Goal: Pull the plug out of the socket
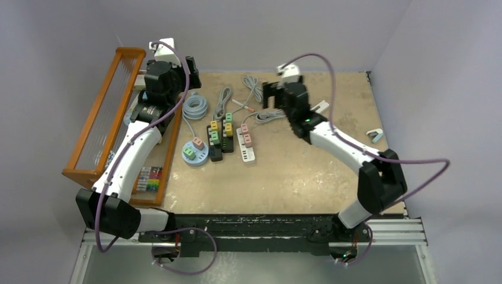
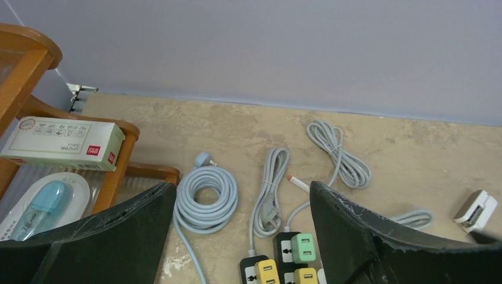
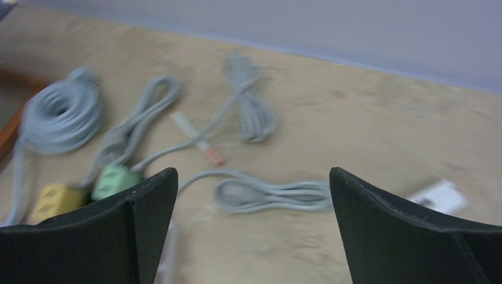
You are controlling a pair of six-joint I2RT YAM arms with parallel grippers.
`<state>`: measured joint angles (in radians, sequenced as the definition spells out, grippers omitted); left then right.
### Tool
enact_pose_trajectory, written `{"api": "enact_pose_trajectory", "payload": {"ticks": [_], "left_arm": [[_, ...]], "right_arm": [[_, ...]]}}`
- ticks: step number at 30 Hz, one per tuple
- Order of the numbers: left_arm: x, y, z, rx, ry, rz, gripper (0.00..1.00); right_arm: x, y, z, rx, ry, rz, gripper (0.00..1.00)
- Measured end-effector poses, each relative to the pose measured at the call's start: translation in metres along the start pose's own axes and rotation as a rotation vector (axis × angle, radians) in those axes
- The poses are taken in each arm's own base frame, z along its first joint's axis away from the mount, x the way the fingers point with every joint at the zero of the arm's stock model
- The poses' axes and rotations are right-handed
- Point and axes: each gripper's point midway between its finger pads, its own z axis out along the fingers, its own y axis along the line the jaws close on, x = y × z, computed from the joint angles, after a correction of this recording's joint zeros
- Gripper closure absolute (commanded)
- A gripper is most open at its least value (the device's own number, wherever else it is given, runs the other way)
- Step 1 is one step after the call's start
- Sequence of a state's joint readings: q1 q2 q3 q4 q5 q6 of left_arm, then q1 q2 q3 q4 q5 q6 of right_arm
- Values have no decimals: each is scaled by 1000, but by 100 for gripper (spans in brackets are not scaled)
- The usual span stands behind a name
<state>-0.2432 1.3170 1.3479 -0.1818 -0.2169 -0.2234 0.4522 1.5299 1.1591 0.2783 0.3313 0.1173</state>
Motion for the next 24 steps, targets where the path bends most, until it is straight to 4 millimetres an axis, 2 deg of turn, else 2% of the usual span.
{"api": "enact_pose_trajectory", "payload": {"ticks": [2,3,5,10,12,18,21,24], "left_arm": [[7,3,5,-18,20,1,16],[12,6,8,-29,37,-3,16],[26,15,15,-45,85,-23,16],[62,50,27,-103,202,-112,18],[76,51,27,-95,237,-144,20],[142,15,15,8,402,-196,22],[175,-10,1,60,484,-188,23],[198,-23,-10,89,545,-181,23]], "right_arm": [[13,62,-3,-130,23,-63,1],[23,85,-6,-191,46,-80,2],[43,110,-2,-275,108,-95,4],[75,135,33,-346,245,-88,10],[93,142,44,-362,303,-90,13],[148,157,42,-424,480,-117,23],[164,162,37,-440,538,-133,26],[174,164,29,-449,583,-151,31]]}}
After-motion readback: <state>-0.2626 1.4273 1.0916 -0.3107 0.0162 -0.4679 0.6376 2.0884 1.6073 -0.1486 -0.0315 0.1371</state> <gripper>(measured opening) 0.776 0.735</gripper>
